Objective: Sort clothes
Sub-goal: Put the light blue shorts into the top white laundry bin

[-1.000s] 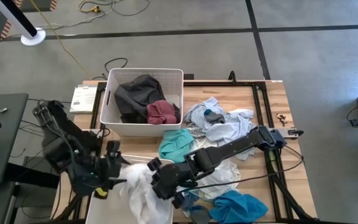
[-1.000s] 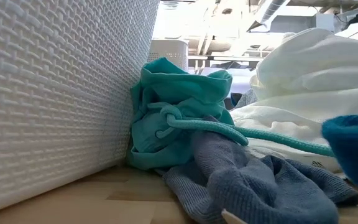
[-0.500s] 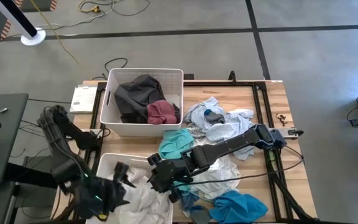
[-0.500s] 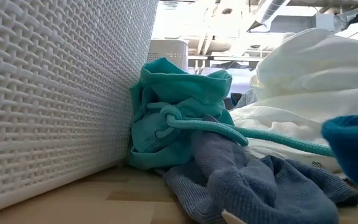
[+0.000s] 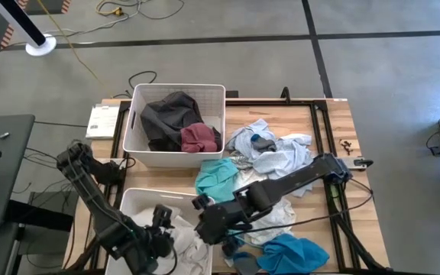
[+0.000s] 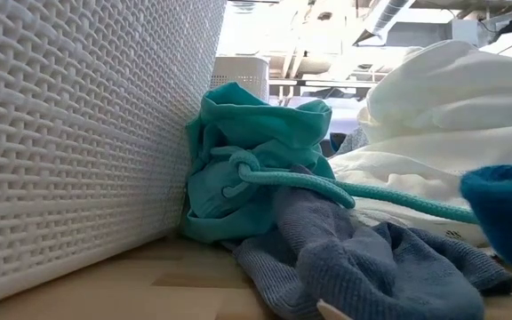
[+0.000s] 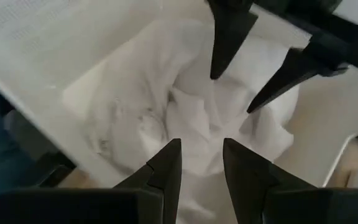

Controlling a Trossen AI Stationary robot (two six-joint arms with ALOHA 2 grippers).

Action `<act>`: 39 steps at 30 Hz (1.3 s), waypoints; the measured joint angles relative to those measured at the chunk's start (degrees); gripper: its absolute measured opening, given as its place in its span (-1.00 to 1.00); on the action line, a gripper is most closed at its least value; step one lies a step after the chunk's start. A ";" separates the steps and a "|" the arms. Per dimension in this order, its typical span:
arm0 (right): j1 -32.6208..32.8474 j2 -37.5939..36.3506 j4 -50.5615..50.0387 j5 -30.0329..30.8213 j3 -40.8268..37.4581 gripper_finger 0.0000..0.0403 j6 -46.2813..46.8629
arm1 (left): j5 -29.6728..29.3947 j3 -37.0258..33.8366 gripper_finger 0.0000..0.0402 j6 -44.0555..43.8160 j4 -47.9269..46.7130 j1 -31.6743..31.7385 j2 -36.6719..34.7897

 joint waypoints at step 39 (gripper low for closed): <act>5.84 -27.18 -34.72 30.44 -25.05 -0.18 40.88 | 0.69 -52.23 0.24 36.95 91.47 6.65 -31.75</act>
